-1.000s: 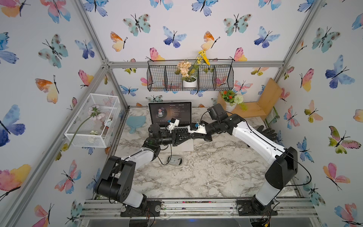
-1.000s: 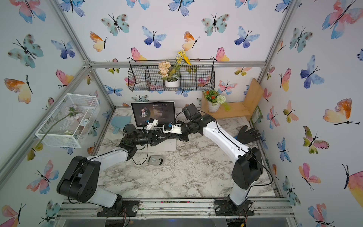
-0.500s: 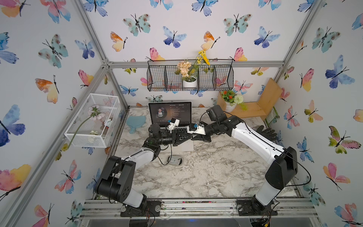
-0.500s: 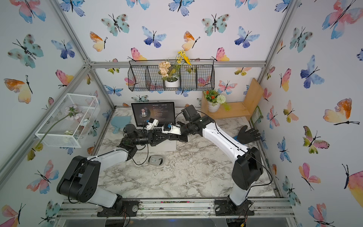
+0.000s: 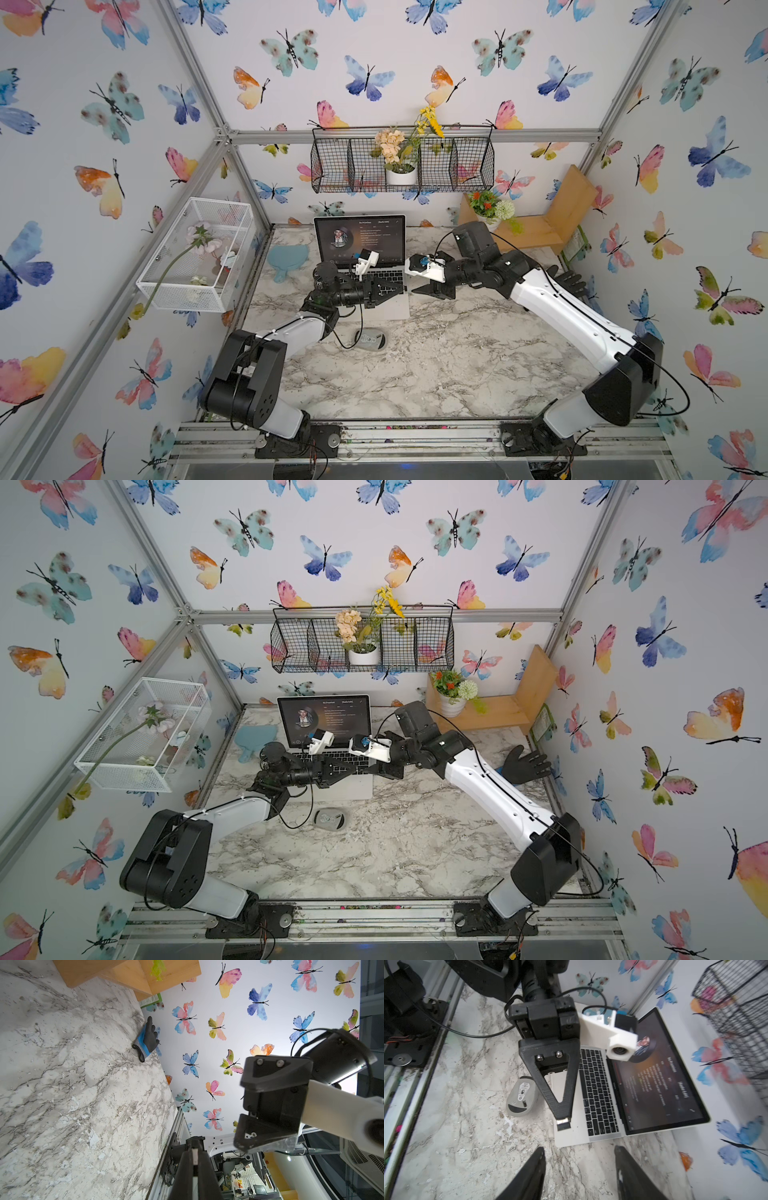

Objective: Remove the wireless mouse receiver from the laptop
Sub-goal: Take out the USB plug from the USB port.

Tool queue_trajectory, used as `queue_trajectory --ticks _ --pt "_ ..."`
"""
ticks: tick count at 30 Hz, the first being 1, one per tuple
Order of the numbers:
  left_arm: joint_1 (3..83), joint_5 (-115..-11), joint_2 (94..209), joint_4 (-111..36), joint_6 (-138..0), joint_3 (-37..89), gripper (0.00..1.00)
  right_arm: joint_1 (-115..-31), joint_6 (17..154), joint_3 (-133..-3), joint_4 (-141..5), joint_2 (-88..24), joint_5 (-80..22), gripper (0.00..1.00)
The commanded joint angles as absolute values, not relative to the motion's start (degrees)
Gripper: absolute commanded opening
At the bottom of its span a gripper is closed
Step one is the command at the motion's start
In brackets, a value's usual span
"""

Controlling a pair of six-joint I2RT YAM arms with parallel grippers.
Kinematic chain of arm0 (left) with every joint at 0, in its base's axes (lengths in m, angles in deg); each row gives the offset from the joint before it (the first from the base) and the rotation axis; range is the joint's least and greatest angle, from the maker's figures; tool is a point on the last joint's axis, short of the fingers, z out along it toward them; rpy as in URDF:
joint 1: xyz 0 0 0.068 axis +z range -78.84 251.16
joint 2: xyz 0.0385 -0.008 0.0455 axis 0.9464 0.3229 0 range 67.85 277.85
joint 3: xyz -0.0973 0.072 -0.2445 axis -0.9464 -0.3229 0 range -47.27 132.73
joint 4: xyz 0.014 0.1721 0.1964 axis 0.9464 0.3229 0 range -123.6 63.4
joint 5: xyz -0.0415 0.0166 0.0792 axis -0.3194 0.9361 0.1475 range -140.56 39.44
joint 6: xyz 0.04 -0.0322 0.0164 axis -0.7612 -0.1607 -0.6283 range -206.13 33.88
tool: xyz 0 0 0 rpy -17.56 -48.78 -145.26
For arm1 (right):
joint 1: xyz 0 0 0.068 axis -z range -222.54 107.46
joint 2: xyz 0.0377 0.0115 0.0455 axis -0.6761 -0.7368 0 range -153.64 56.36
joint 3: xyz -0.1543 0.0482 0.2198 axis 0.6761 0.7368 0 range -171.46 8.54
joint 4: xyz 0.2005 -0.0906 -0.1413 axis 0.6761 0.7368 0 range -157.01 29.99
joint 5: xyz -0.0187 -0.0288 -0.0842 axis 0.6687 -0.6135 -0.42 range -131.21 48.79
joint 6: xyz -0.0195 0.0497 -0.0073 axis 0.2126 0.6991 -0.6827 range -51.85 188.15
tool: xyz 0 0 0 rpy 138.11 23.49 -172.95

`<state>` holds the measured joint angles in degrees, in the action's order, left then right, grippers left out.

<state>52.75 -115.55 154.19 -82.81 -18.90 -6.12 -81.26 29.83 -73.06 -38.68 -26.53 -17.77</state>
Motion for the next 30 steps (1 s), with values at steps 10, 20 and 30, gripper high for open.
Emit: queue_trajectory --ticks 10,20,30 --pt "53.06 -115.52 150.2 -81.35 -31.55 -3.41 0.0 -61.92 88.43 -64.86 -58.37 -29.19 10.57 0.53" --pt "52.53 -118.81 144.74 -80.68 -38.65 -3.73 0.0 -70.4 89.98 -57.07 -70.75 -29.51 29.43 0.45" --pt "50.76 -120.18 142.5 -81.15 -38.05 -1.42 0.0 -75.11 81.13 -59.38 -69.3 -28.05 23.76 0.44"
